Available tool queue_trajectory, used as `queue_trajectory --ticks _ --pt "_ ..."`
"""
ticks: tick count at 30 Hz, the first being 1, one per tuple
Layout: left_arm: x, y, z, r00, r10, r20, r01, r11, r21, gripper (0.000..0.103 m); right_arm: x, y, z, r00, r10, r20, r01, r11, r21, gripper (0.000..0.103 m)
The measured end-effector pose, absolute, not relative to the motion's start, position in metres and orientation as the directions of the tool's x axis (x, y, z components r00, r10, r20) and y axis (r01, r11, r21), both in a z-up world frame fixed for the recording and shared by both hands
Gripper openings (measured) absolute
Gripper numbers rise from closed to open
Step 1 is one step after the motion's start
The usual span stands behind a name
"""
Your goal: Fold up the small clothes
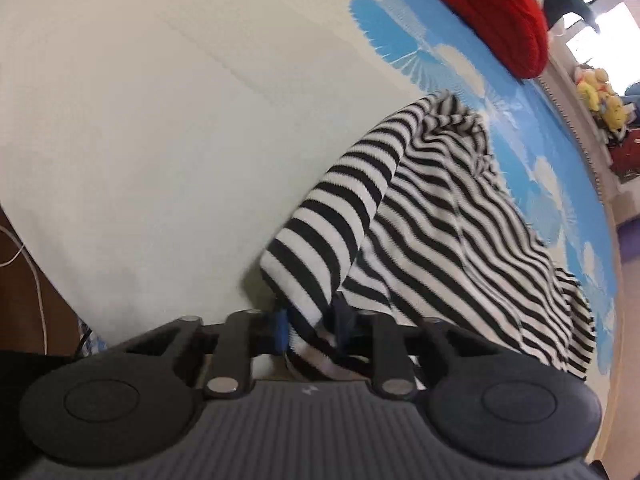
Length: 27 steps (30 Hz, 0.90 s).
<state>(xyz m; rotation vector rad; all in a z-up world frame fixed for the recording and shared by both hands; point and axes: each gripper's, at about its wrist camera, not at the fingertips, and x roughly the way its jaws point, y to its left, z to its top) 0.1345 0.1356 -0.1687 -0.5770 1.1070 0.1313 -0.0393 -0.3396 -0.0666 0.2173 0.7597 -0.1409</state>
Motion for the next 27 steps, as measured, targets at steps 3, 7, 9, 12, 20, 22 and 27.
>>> queue_trajectory --ticks 3,7,9,12,20,22,27 --pt "0.129 0.131 -0.152 0.501 -0.159 -0.851 -0.315 0.882 -0.350 0.018 -0.039 -0.343 -0.067 0.712 -0.067 -0.699 0.231 0.962 0.144 0.061" --pt "0.122 0.109 -0.113 0.575 -0.131 -0.808 -0.191 0.938 -0.288 0.015 -0.035 -0.357 -0.068 0.687 -0.122 -0.717 0.320 0.936 0.147 0.060" --pt "0.120 0.085 -0.085 0.629 -0.131 -0.767 -0.104 0.963 -0.250 0.014 -0.035 -0.370 -0.067 0.677 -0.146 -0.721 0.378 0.910 0.171 0.060" --pt "0.117 0.035 -0.046 0.686 -0.169 -0.707 0.011 0.975 -0.221 0.012 -0.037 -0.390 -0.064 0.678 -0.182 -0.712 0.453 0.866 0.210 0.060" --pt "0.080 -0.176 -0.009 0.652 -0.420 -0.632 0.450 0.884 -0.123 0.011 -0.061 -0.435 -0.053 0.724 -0.301 -0.621 0.565 0.776 0.281 0.060" --pt "0.065 -0.227 -0.026 0.602 -0.461 -0.652 0.539 0.837 -0.093 0.012 -0.070 -0.446 -0.051 0.729 -0.325 -0.603 0.583 0.757 0.296 0.060" --pt "0.060 -0.289 -0.077 0.360 -0.472 -0.805 0.654 0.743 -0.143 0.036 -0.083 -0.474 -0.053 0.751 -0.303 -0.586 0.599 0.687 0.412 0.060"
